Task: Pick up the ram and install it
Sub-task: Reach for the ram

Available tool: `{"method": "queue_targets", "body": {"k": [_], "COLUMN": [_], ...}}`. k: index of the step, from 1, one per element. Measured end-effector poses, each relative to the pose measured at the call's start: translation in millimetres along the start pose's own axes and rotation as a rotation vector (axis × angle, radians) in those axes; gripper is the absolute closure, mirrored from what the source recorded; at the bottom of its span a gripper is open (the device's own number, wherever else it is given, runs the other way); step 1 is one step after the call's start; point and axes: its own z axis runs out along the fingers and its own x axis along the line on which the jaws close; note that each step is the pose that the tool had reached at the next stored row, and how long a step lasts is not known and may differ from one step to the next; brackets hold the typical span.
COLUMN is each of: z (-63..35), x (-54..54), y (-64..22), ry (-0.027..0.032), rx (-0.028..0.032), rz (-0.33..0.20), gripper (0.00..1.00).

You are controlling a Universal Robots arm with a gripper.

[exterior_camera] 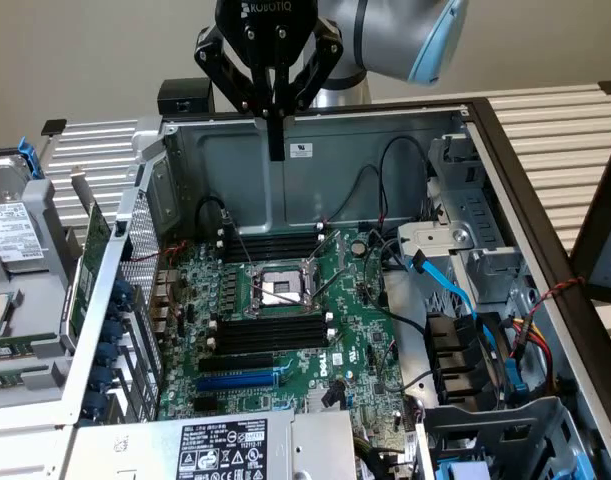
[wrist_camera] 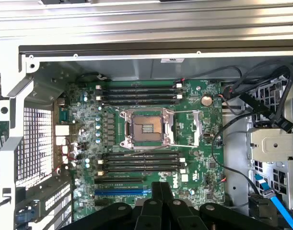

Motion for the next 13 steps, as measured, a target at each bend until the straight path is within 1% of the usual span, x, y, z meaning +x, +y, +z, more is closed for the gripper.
{"method": "queue_targets", "body": {"k": [4, 7, 13], "z": [-0.2, -0.4, -0.9], "x": [4.0, 15.2, 41.3], "y": [-0.4, -1.2, -3.6], "ry": [0.0001, 0.0002, 0.0003], "rx": [0.0002, 0.0001, 0.0002], "rz": [0.000, 0.000, 0.000], "gripper": [0.89, 0.89, 0.89]}}
